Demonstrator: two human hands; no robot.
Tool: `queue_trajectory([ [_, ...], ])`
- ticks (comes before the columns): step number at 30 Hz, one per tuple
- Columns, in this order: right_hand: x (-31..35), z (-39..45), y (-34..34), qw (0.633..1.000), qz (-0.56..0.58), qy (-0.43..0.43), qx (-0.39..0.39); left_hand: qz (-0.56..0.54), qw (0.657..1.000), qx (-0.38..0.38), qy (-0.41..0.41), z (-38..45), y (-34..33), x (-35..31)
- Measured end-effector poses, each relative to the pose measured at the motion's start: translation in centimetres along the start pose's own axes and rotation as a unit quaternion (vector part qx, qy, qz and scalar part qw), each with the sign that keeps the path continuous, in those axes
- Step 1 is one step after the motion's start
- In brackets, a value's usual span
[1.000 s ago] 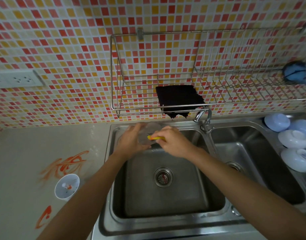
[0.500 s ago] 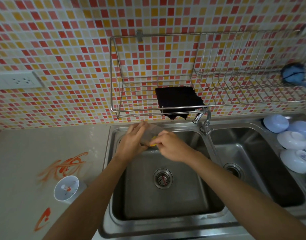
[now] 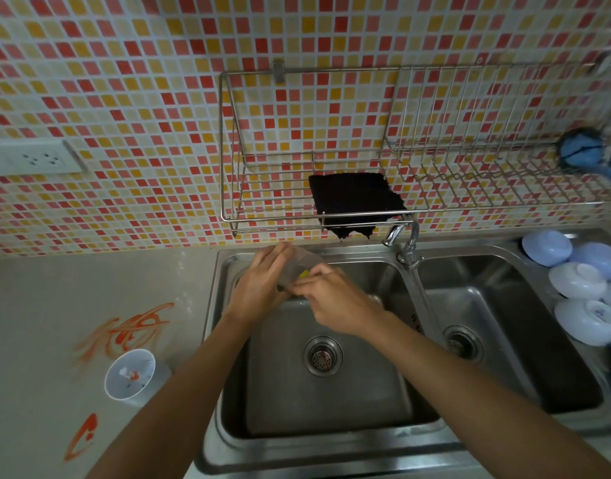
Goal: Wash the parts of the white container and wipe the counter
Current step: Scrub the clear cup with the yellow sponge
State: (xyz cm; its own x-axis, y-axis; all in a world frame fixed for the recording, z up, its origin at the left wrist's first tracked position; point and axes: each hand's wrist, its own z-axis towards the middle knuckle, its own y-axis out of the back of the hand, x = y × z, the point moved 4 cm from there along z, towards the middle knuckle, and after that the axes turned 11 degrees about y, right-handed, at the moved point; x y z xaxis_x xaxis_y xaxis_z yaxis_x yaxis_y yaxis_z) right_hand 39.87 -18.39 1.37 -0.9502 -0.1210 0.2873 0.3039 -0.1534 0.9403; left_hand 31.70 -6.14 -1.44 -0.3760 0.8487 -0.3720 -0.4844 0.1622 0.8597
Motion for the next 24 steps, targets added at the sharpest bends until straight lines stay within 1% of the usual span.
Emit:
queue_trajectory([
  [2, -0.8, -0.4, 0.5, 1.000, 0.005, -0.009, -0.012, -0.002, 1.000, 0.001, 0.008, -0.4, 0.1, 0.2],
  [4, -1.5, -0.9, 1.0, 0.999, -0.020, -0.011, -0.029, -0.007, 1.000, -0.007, 0.022, -0.8, 0.2, 0.7],
  [6, -1.1, -1.2, 0.9, 0.998, -0.040, -0.004, -0.055, -0.013, 0.999, -0.015, 0.033, -0.7, 0.3, 0.8],
  [10, -0.4, -1.5, 0.1, 0.996, -0.047, 0.033, -0.069, -0.004, 1.000, -0.012, 0.025, -0.2, 0.5, 0.8],
  [12, -1.0, -1.6, 0.6, 0.995, -0.051, 0.022, -0.087, -0.007, 0.999, -0.015, 0.035, -0.1, 0.5, 1.0],
  [14, -0.7, -1.5, 0.9, 0.994, -0.055, 0.020, -0.090, -0.005, 0.999, -0.016, 0.040, 0.1, 0.4, 1.0],
  [17, -0.1, -1.3, 0.5, 0.994, -0.063, 0.043, -0.076, -0.008, 0.999, -0.018, 0.043, 0.3, 0.5, 1.0],
  [18, -0.4, -1.3, 0.6, 0.995, -0.059, 0.038, -0.078, -0.008, 0.999, -0.018, 0.044, 0.2, 0.5, 1.1],
  [21, -1.9, -1.6, 1.5, 0.994, -0.007, -0.018, -0.107, -0.010, 0.998, -0.018, 0.058, -0.2, 0.7, 1.3],
  [24, -1.7, -2.0, 2.1, 0.990, 0.017, -0.033, -0.138, -0.048, 0.994, -0.016, 0.094, -0.5, 1.0, 1.5],
])
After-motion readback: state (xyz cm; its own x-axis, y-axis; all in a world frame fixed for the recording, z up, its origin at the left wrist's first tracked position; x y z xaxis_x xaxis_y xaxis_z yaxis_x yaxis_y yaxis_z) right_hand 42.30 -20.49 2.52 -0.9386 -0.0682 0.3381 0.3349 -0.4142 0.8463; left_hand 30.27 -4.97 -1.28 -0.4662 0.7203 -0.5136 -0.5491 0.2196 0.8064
